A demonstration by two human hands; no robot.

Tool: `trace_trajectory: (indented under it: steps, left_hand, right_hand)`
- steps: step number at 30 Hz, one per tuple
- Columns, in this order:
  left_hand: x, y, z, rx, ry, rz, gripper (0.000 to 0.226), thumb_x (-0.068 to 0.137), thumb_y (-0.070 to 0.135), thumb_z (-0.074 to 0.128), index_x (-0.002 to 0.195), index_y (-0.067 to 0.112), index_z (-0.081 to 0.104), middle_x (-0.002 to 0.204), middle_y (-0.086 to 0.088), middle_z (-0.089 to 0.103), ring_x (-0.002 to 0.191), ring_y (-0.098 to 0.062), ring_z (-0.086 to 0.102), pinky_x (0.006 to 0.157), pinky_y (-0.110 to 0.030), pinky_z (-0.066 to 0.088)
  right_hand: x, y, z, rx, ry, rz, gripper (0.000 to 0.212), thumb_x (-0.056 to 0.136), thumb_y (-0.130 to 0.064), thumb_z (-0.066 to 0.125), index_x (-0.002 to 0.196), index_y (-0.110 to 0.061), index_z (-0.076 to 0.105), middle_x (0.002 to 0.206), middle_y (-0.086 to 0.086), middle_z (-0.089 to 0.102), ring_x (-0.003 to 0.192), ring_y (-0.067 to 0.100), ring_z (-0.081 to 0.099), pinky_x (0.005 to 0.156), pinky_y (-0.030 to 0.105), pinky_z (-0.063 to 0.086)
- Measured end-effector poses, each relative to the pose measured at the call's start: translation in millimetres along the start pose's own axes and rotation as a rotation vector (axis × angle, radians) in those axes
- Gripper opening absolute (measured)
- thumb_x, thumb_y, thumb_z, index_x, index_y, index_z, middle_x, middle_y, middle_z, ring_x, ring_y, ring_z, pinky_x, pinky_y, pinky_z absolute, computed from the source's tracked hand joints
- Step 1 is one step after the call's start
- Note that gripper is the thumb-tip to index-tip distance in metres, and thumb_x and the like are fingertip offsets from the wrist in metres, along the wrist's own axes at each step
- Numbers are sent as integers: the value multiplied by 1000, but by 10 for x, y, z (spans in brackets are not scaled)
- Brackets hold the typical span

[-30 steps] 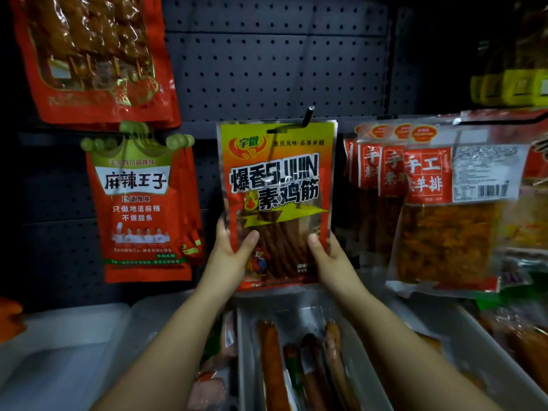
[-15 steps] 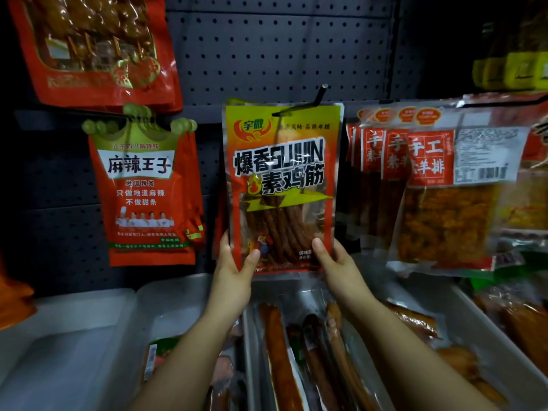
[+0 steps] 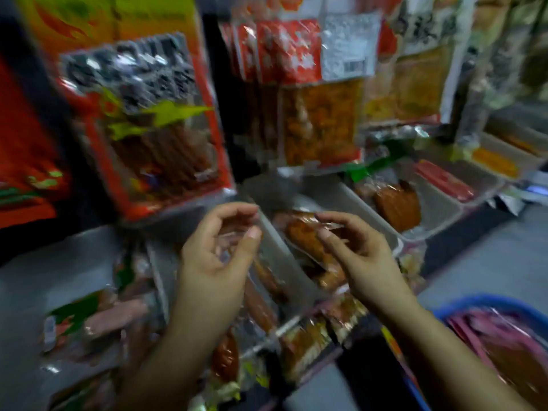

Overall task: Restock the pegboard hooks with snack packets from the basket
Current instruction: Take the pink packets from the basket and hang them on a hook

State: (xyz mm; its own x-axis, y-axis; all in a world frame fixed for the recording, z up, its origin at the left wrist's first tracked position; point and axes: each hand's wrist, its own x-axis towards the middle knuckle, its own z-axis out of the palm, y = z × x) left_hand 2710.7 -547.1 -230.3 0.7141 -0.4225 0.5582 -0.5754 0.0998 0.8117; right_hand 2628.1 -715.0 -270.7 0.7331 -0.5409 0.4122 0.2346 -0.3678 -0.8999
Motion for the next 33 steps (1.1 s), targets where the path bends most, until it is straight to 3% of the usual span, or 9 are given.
trace_trajectory:
  steps: [7, 13, 19, 21, 23, 26, 28, 30, 33]
  left_hand:
    - [-636, -337, 1568, -315, -443, -341, 24, 87, -1, 59, 87, 23, 62, 78, 10, 67, 73, 3, 61, 69, -8, 47]
    - [-1306, -1144, 2771, -178, -681, -596, 15, 87, -5, 57, 93, 10, 59, 79, 2, 60, 67, 4, 59, 60, -3, 42]
    - [-1725, -2144, 3173, 247, -427, -704, 57, 76, -2, 72, 125, 1, 44, 125, -26, 49, 116, -39, 51, 100, -49, 43]
    - [-1742, -2284, 3217, 228, -292, -767, 69, 73, 1, 76, 130, -1, 37, 128, -24, 50, 113, -29, 53, 98, -33, 46]
    - [-1726, -2364, 3262, 149, -213, -768, 52, 75, -1, 74, 121, -1, 49, 111, -17, 60, 92, -15, 62, 76, -13, 49]
    - [-1692, -2349, 3343, 151, -352, -647, 15, 82, 6, 69, 95, 1, 64, 86, -15, 68, 80, -25, 68, 71, -34, 54]
    - [-1657, -2292, 3425, 141, -406, -566, 2, 86, 12, 66, 86, 11, 65, 76, -4, 67, 70, -20, 64, 67, -31, 50]
    - [-1599, -2180, 3531, 60, -414, -535, 13, 90, 15, 62, 82, 25, 63, 77, 9, 67, 69, -7, 64, 62, -25, 50]
    - [-1512, -2094, 3736, -196, -394, -648, 15, 94, 16, 56, 95, 29, 63, 94, 6, 71, 89, -11, 69, 74, -25, 55]
  right_hand:
    - [-1053, 712, -1500, -161, 304, 366, 16, 92, -2, 56, 94, -13, 68, 71, -9, 68, 59, -5, 59, 61, 11, 47]
    - [-1834, 1560, -2510, -305, 403, 797, 16, 93, -3, 56, 101, 9, 63, 70, 8, 61, 51, 4, 54, 54, 19, 41]
    - [-2098, 2361, -2784, -562, 260, 996, 10, 90, -22, 62, 87, -12, 64, 79, 5, 63, 70, 18, 55, 66, 27, 41]
    - [-2067, 2574, -2782, -605, 234, 994, 22, 91, -28, 61, 96, -7, 65, 88, 8, 68, 75, 19, 58, 68, 30, 44]
    - [-1993, 2747, -2789, -642, 253, 982, 23, 92, -25, 60, 106, -8, 66, 101, 9, 70, 83, 21, 61, 70, 28, 45]
    - [-1874, 2994, -2885, -717, 290, 972, 29, 90, -21, 60, 117, -10, 63, 118, 13, 63, 104, 28, 60, 87, 34, 48]
    - [-1798, 3140, -2989, -783, 268, 986, 37, 91, -26, 58, 126, -11, 56, 129, 16, 54, 113, 32, 54, 96, 39, 45]
    - [-1725, 3254, -3083, -817, 227, 1013, 48, 94, -35, 53, 137, -15, 45, 144, 14, 41, 124, 34, 47, 104, 46, 40]
    - [-1649, 3398, -3129, -845, 141, 1088, 59, 96, -49, 41, 148, -24, 28, 159, 10, 18, 141, 35, 26, 114, 51, 25]
